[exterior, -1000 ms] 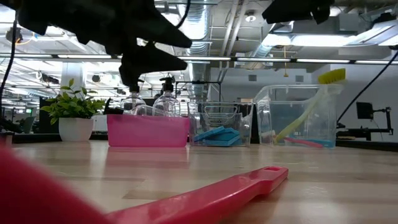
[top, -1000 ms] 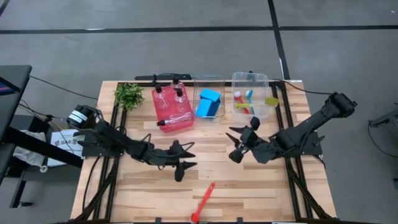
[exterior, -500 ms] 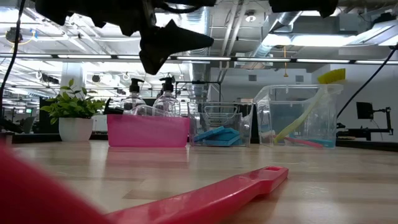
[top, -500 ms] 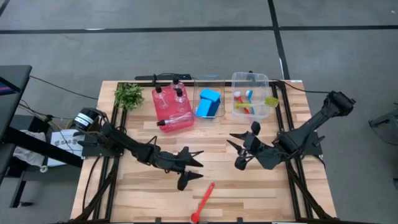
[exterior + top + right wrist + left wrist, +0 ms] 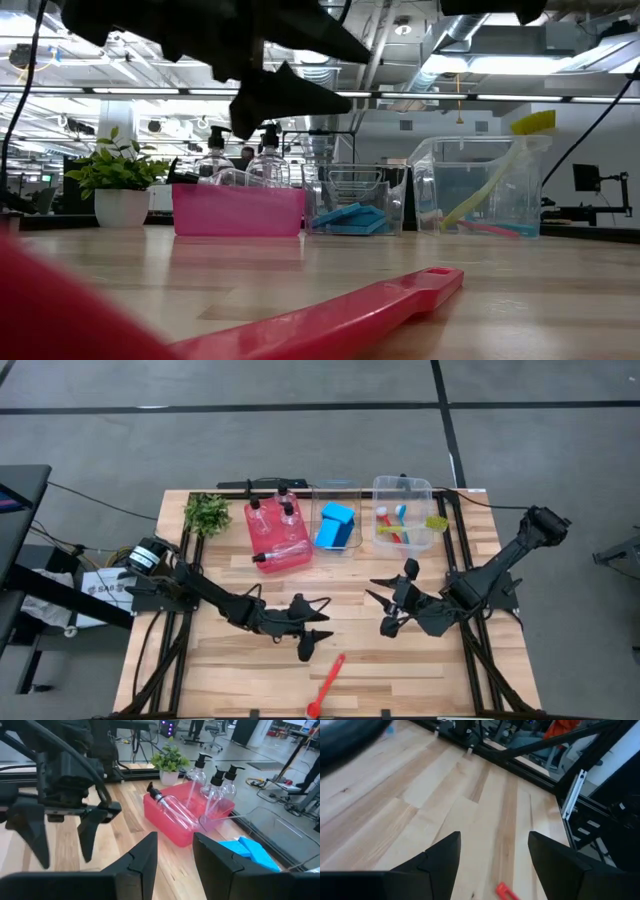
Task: Pick & Place Kitchen Sink Supplies
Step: Put the green dish brush into the right transparent bin
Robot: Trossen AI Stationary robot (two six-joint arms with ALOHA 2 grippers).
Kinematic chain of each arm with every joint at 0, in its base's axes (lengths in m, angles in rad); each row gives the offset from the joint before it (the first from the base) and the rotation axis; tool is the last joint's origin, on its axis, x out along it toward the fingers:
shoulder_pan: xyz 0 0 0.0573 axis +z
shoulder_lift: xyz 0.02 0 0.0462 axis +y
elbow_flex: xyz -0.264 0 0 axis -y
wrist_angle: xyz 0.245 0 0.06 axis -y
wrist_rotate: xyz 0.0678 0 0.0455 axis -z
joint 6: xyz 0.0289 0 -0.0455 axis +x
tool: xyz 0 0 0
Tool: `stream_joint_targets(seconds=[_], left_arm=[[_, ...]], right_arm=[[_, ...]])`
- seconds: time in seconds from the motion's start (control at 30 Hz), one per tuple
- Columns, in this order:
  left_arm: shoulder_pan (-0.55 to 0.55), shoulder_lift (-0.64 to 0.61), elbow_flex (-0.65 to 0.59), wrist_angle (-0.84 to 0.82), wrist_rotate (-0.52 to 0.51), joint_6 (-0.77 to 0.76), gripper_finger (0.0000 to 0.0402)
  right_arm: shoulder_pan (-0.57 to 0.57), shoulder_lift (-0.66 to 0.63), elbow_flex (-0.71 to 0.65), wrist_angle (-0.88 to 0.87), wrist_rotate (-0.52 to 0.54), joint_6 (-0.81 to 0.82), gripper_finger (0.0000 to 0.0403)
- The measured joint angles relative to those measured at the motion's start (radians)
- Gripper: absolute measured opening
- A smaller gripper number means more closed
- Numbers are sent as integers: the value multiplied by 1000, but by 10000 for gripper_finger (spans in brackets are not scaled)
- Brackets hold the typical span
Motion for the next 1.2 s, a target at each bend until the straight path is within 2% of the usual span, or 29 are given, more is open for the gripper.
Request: stream_joint_targets(seconds=[0.43, 0.7, 0.83, 0.97, 1.2], left_arm=[[-71, 244, 208, -37, -11, 1, 234], [-154, 296, 264, -107, -162, 117, 234], [-186, 302, 264, -107, -205, 93, 234], [-194, 335, 288, -110, -218, 32, 234], [-185, 445, 421, -146, -180, 31, 234]], right_arm=[[37, 0, 0, 27, -2, -26, 118], [39, 0, 0, 31, -20, -24, 118], [56, 5, 0, 26, -32, 1, 118], [85, 24, 0, 21, -32, 25, 118], [110, 35, 0, 30, -31, 36, 118]])
